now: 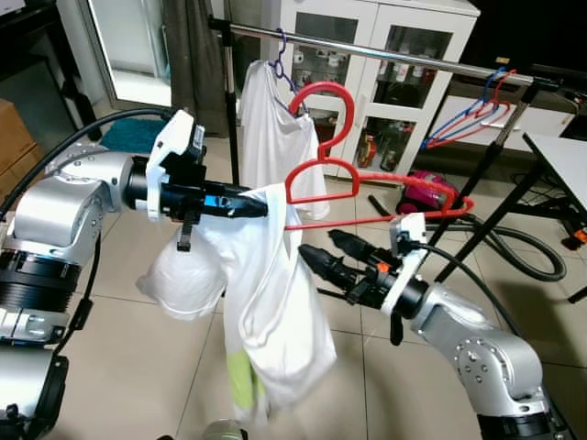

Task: Hang hanger

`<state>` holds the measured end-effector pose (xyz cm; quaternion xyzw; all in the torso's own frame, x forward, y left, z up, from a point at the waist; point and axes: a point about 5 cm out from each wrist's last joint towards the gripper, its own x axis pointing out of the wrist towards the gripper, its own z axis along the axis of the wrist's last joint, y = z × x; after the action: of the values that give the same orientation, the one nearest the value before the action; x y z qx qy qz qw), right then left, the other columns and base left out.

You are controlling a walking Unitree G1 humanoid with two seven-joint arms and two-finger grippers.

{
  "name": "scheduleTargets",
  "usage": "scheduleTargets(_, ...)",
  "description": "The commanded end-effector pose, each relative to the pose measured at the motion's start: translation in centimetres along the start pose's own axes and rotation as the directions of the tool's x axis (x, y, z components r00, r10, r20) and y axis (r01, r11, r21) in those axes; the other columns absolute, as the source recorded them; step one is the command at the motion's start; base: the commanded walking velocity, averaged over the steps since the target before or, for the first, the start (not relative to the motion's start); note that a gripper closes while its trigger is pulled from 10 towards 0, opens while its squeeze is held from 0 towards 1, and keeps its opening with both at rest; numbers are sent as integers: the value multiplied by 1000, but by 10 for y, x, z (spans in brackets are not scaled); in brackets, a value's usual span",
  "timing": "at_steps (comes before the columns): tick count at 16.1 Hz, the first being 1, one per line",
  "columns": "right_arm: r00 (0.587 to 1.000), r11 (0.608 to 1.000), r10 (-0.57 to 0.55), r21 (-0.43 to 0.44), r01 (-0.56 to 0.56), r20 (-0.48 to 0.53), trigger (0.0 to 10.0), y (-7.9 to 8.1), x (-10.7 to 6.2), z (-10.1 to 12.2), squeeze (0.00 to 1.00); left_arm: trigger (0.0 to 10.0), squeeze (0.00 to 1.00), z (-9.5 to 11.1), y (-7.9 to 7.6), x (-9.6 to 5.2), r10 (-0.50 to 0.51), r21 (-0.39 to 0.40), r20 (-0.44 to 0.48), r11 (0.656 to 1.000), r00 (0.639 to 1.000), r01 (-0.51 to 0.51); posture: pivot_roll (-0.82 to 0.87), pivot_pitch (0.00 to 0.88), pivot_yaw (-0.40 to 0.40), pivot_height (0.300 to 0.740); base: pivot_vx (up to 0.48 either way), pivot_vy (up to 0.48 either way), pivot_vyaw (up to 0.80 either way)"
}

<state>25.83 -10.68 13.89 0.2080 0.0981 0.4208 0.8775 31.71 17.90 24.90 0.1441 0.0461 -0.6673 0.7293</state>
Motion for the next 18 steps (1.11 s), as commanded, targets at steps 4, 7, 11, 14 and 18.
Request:
scheduleTargets(4, 1000, 1000, 9, 10, -9, -6, 10000, 8, 8, 0, 0, 0, 0, 12, 6, 6, 43, 66, 23, 997, 999, -44, 142, 16, -45, 740, 0, 0, 0)
scheduleTargets(7, 996, 997, -77, -19, 77, -44, 10000, 4, 23, -8, 0, 0, 0, 15, 4, 13, 31, 63, 49, 997, 998, -34, 142, 20, -42, 740, 0, 0, 0)
scheduleTargets(11, 971, 971, -236, -56, 233, -42, 10000, -10, 36, -8, 0, 0, 0, 19, 3, 14, 22, 61, 63, 998, 998, -26, 149, 19, -45, 740, 0, 0, 0)
scheduleTargets(14, 975, 975, -220, -40, 219, -21, 10000, -11, 33, -5, 0, 0, 0, 21, 5, 9, 40, 61, 60, 997, 997, -44, 150, 17, -46, 740, 0, 0, 0)
scheduleTargets(18, 1000, 999, -25, -21, 26, 9, 10000, 1, 20, 1, 0, 0, 0, 21, 8, 4, 63, 57, 55, 996, 996, -67, 149, 16, -45, 740, 0, 0, 0)
